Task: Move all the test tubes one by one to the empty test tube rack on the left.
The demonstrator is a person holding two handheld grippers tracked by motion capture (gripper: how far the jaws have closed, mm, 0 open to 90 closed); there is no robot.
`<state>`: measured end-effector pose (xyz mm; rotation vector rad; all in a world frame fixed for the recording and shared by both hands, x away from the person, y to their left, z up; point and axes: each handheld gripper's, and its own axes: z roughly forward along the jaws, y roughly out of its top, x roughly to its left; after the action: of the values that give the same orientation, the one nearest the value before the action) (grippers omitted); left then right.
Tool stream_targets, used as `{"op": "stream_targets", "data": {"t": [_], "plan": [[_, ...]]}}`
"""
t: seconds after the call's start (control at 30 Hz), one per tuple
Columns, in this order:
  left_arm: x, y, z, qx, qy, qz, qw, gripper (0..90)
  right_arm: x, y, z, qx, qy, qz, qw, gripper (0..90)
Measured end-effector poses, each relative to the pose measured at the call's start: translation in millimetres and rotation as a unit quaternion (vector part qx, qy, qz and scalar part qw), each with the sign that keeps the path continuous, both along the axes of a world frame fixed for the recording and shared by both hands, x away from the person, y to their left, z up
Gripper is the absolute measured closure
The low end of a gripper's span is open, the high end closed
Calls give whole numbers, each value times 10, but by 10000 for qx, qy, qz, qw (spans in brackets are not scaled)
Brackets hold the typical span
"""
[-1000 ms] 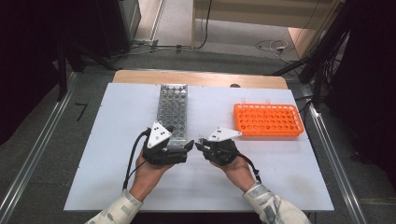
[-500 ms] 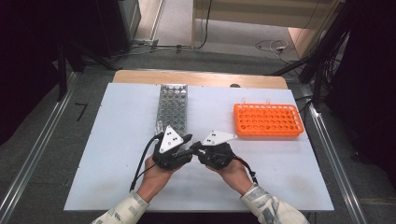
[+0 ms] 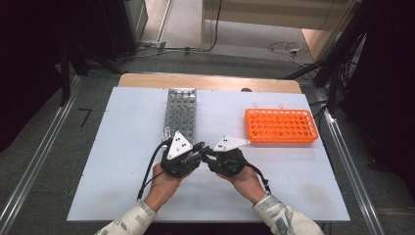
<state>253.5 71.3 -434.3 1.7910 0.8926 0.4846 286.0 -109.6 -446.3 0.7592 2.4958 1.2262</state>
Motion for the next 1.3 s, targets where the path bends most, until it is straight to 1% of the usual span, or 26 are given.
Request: {"op": "stream_targets", "data": {"t": [0.03, 0.07, 0.1, 0.17, 0.3, 0.4, 0.47, 0.63, 0.73, 0.87, 1.0, 1.3], "plan": [[9, 11, 6, -14, -4, 11, 10000, 751, 5, -8, 2, -2, -29, -20, 10000, 642], [15, 21, 11, -38, 16, 37, 10000, 751, 15, -17, 4, -2, -43, -37, 10000, 605], [27, 38, 17, -82, 34, 55, 9999, 751, 27, -28, 9, -5, -5, -78, 10000, 560], [43, 60, 27, -135, 73, 59, 9999, 752, 60, -62, 10, 2, 18, -122, 9999, 533], [69, 99, 65, -176, 40, 137, 9997, 753, 104, -131, 28, 17, 32, -206, 9998, 416], [93, 132, 94, -176, 28, 191, 9997, 753, 141, -201, 54, 99, 78, -309, 9994, 360], [106, 153, 116, -192, 18, 242, 9995, 754, 157, -248, 77, 212, 130, -354, 9991, 335], [135, 195, 185, -253, -27, 334, 9991, 754, 166, -325, 146, 420, 136, -352, 9984, 302], [164, 227, 238, -300, -53, 386, 9988, 755, 166, -343, 161, 442, 165, -355, 9983, 278], [196, 279, 325, -347, -105, 458, 9983, 755, 176, -348, 151, 393, 210, -357, 9984, 258], [234, 347, 386, -389, -102, 549, 9977, 755, 187, -353, 143, 374, 230, -387, 9983, 255], [321, 517, 422, -429, -85, 858, 9953, 755, 198, -352, 123, 308, 256, -446, 9982, 256]]}}
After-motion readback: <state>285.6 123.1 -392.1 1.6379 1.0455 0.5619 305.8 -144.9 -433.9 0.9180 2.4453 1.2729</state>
